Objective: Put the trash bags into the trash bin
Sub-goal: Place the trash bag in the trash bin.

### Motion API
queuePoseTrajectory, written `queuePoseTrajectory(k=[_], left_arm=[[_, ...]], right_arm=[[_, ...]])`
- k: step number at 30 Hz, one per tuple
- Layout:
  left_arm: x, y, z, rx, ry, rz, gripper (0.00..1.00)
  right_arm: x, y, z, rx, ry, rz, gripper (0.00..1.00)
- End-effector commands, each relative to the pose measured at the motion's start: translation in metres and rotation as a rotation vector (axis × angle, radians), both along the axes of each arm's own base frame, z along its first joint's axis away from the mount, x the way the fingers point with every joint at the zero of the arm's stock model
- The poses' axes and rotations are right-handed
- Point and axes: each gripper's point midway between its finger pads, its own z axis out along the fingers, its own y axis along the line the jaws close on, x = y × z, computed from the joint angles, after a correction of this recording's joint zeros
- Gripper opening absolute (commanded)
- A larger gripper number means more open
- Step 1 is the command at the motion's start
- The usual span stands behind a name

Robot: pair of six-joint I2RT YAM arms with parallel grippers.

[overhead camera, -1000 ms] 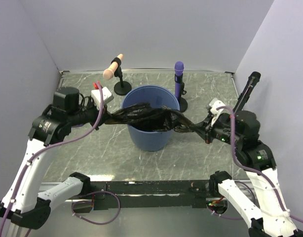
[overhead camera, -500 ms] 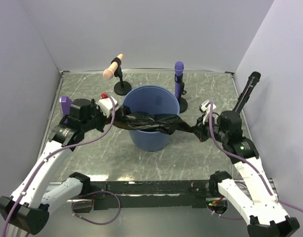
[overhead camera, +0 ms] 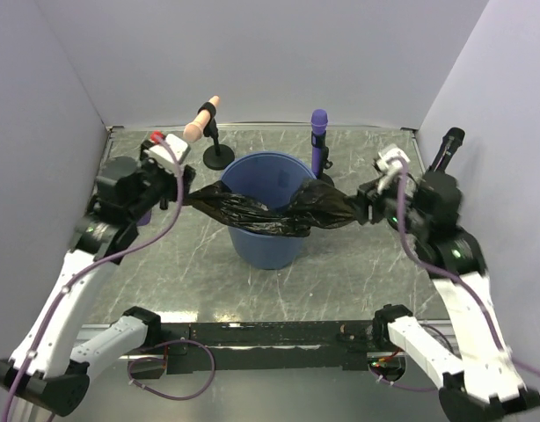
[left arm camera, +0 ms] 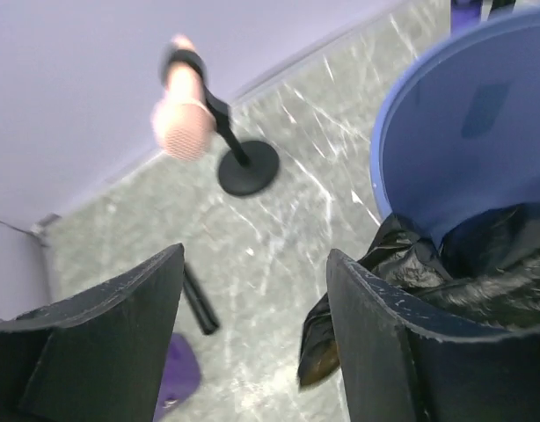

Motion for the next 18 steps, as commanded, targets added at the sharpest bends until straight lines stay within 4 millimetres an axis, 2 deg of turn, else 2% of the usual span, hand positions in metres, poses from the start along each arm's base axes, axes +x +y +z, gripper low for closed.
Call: queuePoseTrajectory(k=[1, 3, 5, 7, 8, 11, 15, 18], left_arm=[[-0.051, 0.006, 0.051, 0.04, -0.107, -0.109, 0.69], [-0.086, -0.013, 0.057, 0.058, -0.131, -0.296, 0.65], [-0.122, -0.039, 0.046, 0.094, -0.116, -0.553, 0.52], [-0.141, -0.059, 0.027, 0.111, -0.05, -0.74, 0.5], [-0.146, -0.068, 0.019, 0.108, -0.011, -0.817, 0.51], [-0.137, -0.084, 0.004, 0.126, 0.061, -0.916, 0.57], [-0.128, -0.098, -0.01, 0.243, 0.018, -1.022, 0.6], [-0.139, -0.111, -0.025, 0.354, -0.012, -1.125, 0.61]], right_arm=[[-0.06, 0.004, 0.019, -0.1, -0.111, 0.197, 0.59], [-0.08, 0.01, 0.012, -0.139, -0.157, 0.31, 0.58], [-0.095, 0.019, 0.002, -0.163, -0.203, 0.429, 0.57], [-0.102, 0.028, -0.002, -0.174, -0.257, 0.525, 0.56], [-0.102, 0.033, -0.003, -0.168, -0.27, 0.558, 0.56], [-0.097, 0.046, -0.001, -0.153, -0.288, 0.651, 0.59], [-0.09, 0.06, -0.004, -0.197, -0.322, 0.744, 0.61], [-0.078, 0.069, -0.009, -0.236, -0.355, 0.747, 0.64]])
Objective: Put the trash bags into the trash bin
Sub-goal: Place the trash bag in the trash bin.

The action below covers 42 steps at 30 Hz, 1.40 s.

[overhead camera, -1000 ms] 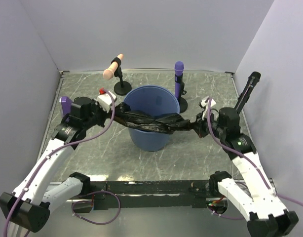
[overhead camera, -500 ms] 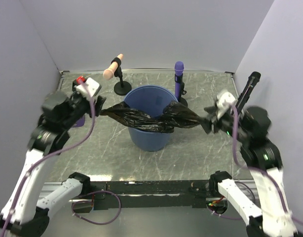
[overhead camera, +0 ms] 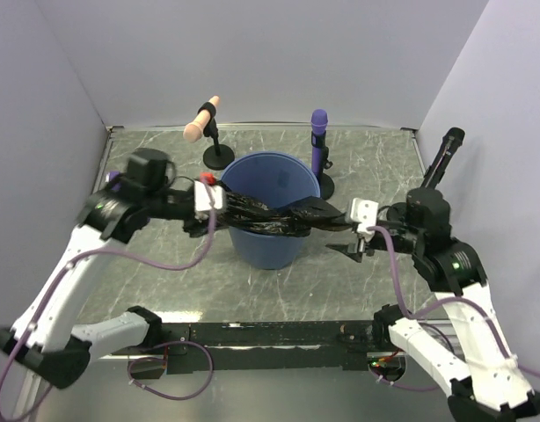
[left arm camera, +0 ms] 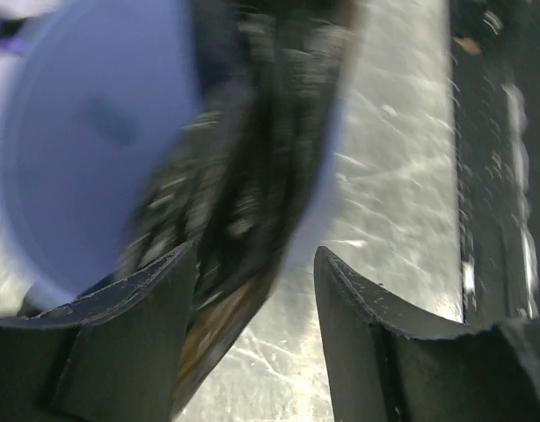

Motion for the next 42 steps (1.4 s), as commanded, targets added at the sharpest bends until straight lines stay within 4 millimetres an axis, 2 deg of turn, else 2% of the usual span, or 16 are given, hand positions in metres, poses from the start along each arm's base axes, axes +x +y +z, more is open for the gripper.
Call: queuePoseTrajectory(k=[1, 6, 8, 11, 13, 15, 18, 20, 22, 24, 28, 30, 32, 35, 39, 42], left_arm=[[-0.036, -0.017, -0.006, 0.074, -0.127, -0.25, 0.6], [-0.041, -0.027, -0.013, 0.102, -0.149, -0.329, 0.55], [-0.038, -0.028, -0.019, 0.127, -0.159, -0.345, 0.52], [-0.03, -0.029, -0.032, 0.167, -0.177, -0.336, 0.46], [-0.022, -0.034, -0.031, 0.154, -0.218, -0.306, 0.4], [-0.017, -0.035, -0.03, 0.145, -0.253, -0.285, 0.31], [-0.011, -0.033, -0.031, 0.154, -0.295, -0.253, 0.12], [-0.01, -0.032, -0.031, 0.16, -0.306, -0.247, 0.01], [-0.01, -0.03, -0.029, 0.16, -0.307, -0.236, 0.01], [-0.013, -0.027, -0.023, 0.152, -0.298, -0.223, 0.0], [-0.035, -0.019, -0.025, 0.153, -0.239, -0.261, 0.01], [-0.047, -0.014, -0.032, 0.157, -0.18, -0.265, 0.01], [-0.051, -0.01, -0.038, 0.161, -0.155, -0.255, 0.01], [-0.058, -0.002, -0.05, 0.187, -0.136, -0.257, 0.01], [-0.061, 0.0, -0.077, 0.202, -0.077, -0.241, 0.01], [-0.051, -0.003, -0.09, 0.192, -0.092, -0.206, 0.01]], right_arm=[[0.007, 0.019, 0.011, -0.018, -0.165, 0.108, 0.64], [0.007, 0.034, 0.012, -0.019, -0.202, 0.128, 0.64], [0.007, 0.037, 0.004, -0.038, -0.198, 0.142, 0.64], [0.019, 0.039, -0.014, -0.081, -0.212, 0.115, 0.62], [0.027, 0.039, -0.018, -0.1, -0.234, 0.087, 0.58], [0.036, 0.038, -0.018, -0.116, -0.251, 0.053, 0.53], [0.045, 0.037, -0.017, -0.121, -0.264, 0.018, 0.39], [0.047, 0.037, -0.014, -0.112, -0.277, 0.005, 0.23], [0.045, 0.037, -0.01, -0.112, -0.284, 0.009, 0.08], [0.038, 0.036, -0.007, -0.117, -0.286, 0.036, 0.02], [0.011, 0.034, -0.004, -0.116, -0.313, 0.134, 0.0], [-0.003, 0.034, -0.009, -0.129, -0.311, 0.186, 0.0], [-0.016, 0.034, -0.017, -0.147, -0.316, 0.245, 0.01], [-0.023, 0.032, -0.029, -0.177, -0.359, 0.281, 0.01], [-0.018, 0.035, -0.057, -0.214, -0.342, 0.296, 0.0], [-0.011, 0.039, -0.083, -0.242, -0.32, 0.296, 0.0]])
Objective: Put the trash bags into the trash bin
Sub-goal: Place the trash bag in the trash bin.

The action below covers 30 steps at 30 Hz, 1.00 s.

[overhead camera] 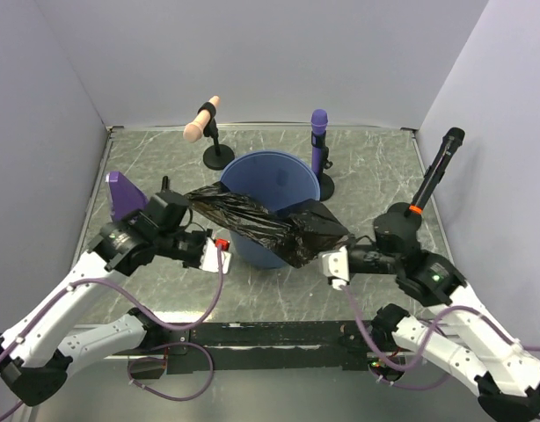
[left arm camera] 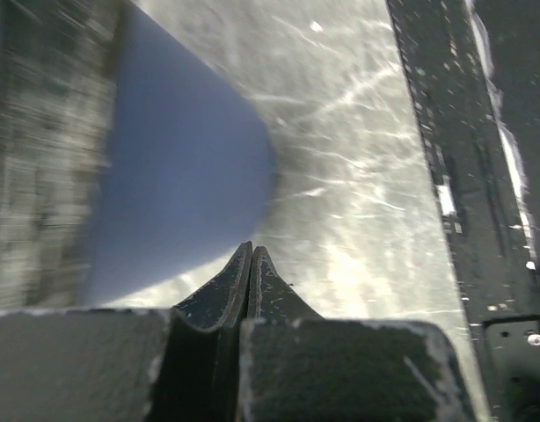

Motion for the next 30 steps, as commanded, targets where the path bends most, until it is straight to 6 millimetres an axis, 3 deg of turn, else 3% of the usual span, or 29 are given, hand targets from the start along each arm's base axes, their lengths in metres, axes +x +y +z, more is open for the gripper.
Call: queuePoseTrajectory(k=[1, 5, 9, 13, 15, 17, 18, 20, 24, 30], left_arm=[[0.007, -0.005, -0.019, -0.02, 0.015, 0.033, 0.01], [0.016, 0.0, -0.014, -0.046, -0.037, 0.103, 0.0], [0.016, 0.018, 0.006, -0.1, -0.225, 0.133, 0.03], [0.017, 0.043, 0.022, -0.164, -0.38, 0.242, 0.11], [0.013, 0.055, 0.041, -0.218, -0.399, 0.306, 0.15], [0.002, 0.063, 0.072, -0.282, -0.363, 0.356, 0.26], [-0.001, 0.064, 0.077, -0.287, -0.3, 0.384, 0.3], [0.002, 0.061, 0.096, -0.325, -0.174, 0.473, 0.36], [0.03, 0.038, 0.098, -0.3, -0.011, 0.568, 0.47], [0.027, 0.011, 0.095, -0.313, -0.004, 0.411, 0.57]], right_arm=[[0.009, 0.009, -0.042, -0.069, 0.002, 0.034, 0.0], [0.014, 0.008, -0.066, -0.105, 0.019, 0.011, 0.0], [0.014, 0.007, -0.061, -0.104, 0.037, -0.006, 0.04], [0.005, -0.006, -0.058, -0.151, 0.043, -0.005, 0.17], [-0.001, -0.016, -0.046, -0.155, 0.045, -0.032, 0.25], [-0.011, -0.026, -0.024, -0.13, 0.038, -0.057, 0.31], [-0.016, -0.031, -0.009, -0.104, 0.025, -0.07, 0.34], [-0.027, -0.039, 0.018, -0.051, 0.018, -0.089, 0.39], [-0.031, -0.047, 0.047, 0.028, 0.037, -0.164, 0.49], [-0.012, -0.042, 0.045, 0.062, 0.041, -0.235, 0.63]])
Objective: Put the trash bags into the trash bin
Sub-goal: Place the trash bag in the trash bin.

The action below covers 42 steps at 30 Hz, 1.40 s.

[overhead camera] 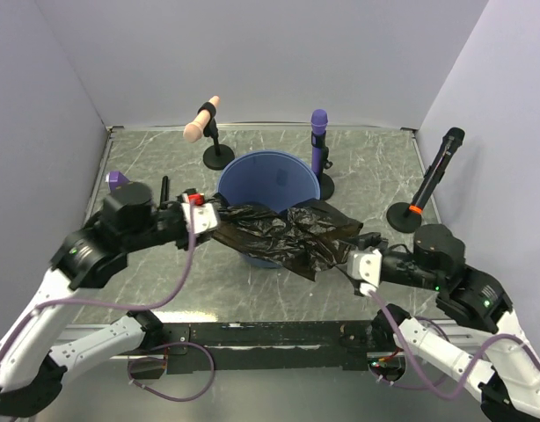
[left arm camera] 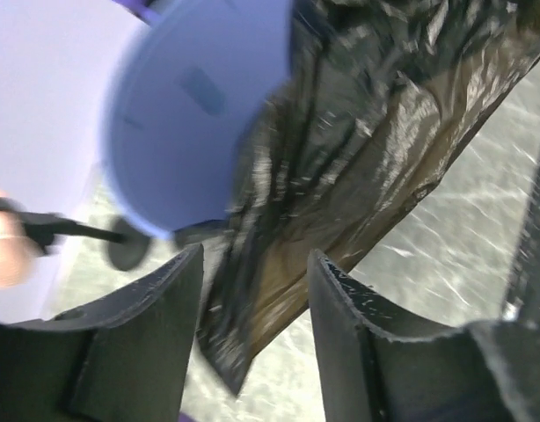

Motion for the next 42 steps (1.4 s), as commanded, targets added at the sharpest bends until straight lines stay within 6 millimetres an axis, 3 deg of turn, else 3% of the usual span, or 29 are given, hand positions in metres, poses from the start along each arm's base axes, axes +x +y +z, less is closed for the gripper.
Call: queuePoseTrajectory(k=[1, 5, 10, 16, 18, 20, 23, 25, 27, 31, 35, 38, 42], left_arm=[[-0.011, -0.013, -0.006, -0.022, 0.051, -0.086, 0.58], [-0.018, -0.013, -0.021, 0.043, 0.11, -0.126, 0.59], [0.0, -0.018, -0.021, 0.017, 0.087, -0.067, 0.55], [0.02, -0.024, -0.026, 0.023, 0.065, -0.03, 0.46], [0.021, -0.026, -0.028, 0.029, 0.069, -0.032, 0.42], [0.021, -0.027, -0.033, 0.038, 0.071, -0.044, 0.38], [0.022, -0.029, -0.037, 0.047, 0.052, -0.064, 0.17], [0.027, -0.031, -0.036, 0.04, 0.042, -0.051, 0.06], [0.032, -0.033, -0.032, 0.03, 0.029, -0.037, 0.01], [0.041, -0.032, -0.024, 0.031, -0.006, -0.01, 0.01], [0.049, -0.024, -0.019, 0.059, -0.065, 0.028, 0.01], [0.06, -0.016, -0.015, 0.075, -0.122, 0.089, 0.01], [0.084, -0.01, -0.007, 0.064, -0.186, 0.181, 0.01]], right_arm=[[0.015, 0.0, -0.002, 0.03, 0.048, -0.098, 0.64], [0.019, 0.001, 0.019, 0.086, 0.026, -0.121, 0.65], [0.005, 0.0, 0.043, 0.11, 0.02, -0.072, 0.66], [0.014, -0.004, 0.05, 0.096, -0.022, -0.109, 0.72], [0.004, -0.007, 0.057, 0.083, -0.015, -0.08, 0.74], [-0.019, -0.01, 0.055, 0.054, 0.053, -0.014, 0.76], [-0.035, -0.012, 0.048, 0.031, 0.138, 0.024, 0.76], [-0.014, -0.009, 0.045, 0.069, 0.102, -0.056, 0.76], [0.005, -0.003, 0.034, 0.051, 0.058, -0.08, 0.76], [0.041, 0.012, 0.013, 0.009, -0.006, -0.115, 0.76], [0.092, 0.01, 0.018, 0.036, -0.058, -0.328, 0.69], [0.113, 0.009, 0.032, 0.073, -0.107, -0.41, 0.56], [0.118, 0.019, 0.03, 0.088, -0.09, -0.383, 0.24]])
